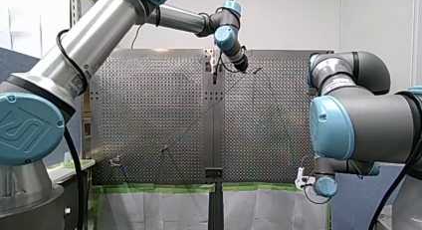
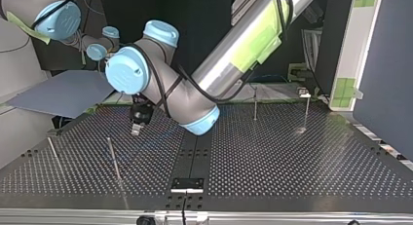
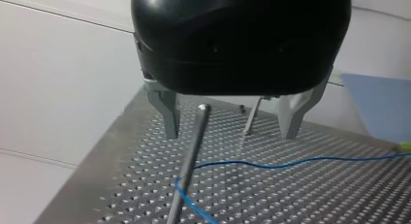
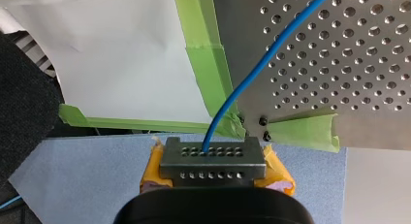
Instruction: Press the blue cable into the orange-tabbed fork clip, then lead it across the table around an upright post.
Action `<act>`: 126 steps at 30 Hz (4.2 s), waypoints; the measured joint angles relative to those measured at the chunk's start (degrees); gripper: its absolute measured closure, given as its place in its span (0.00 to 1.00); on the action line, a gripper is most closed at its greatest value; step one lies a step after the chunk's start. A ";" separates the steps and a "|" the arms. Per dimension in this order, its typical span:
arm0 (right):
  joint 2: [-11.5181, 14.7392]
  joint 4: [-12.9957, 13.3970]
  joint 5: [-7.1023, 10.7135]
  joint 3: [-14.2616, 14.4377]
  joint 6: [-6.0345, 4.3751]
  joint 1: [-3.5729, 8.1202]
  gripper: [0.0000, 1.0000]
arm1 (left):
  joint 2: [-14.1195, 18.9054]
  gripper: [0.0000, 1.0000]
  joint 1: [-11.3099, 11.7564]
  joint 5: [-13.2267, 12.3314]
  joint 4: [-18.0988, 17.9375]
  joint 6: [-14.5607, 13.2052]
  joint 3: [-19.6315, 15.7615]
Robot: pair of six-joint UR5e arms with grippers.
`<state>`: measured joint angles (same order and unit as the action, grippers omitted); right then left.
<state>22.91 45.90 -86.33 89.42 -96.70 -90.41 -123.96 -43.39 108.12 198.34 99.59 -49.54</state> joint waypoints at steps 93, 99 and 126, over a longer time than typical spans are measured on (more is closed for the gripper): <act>0.01 0.24 0.54 -0.01 0.00 -0.09 1.00 | 27.07 0.00 0.57 2.01 -51.70 11.50 -52.97; 0.01 0.25 0.54 -0.11 0.00 -0.07 1.00 | 27.07 0.00 0.55 2.81 -55.21 13.08 -56.47; 0.04 -0.23 1.19 -0.51 0.00 -0.15 1.00 | 26.92 0.00 1.55 6.03 -64.33 13.92 -71.61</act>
<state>22.95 45.67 -85.14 88.92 -96.70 -90.56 -97.03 -41.84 114.15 134.01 113.51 -121.15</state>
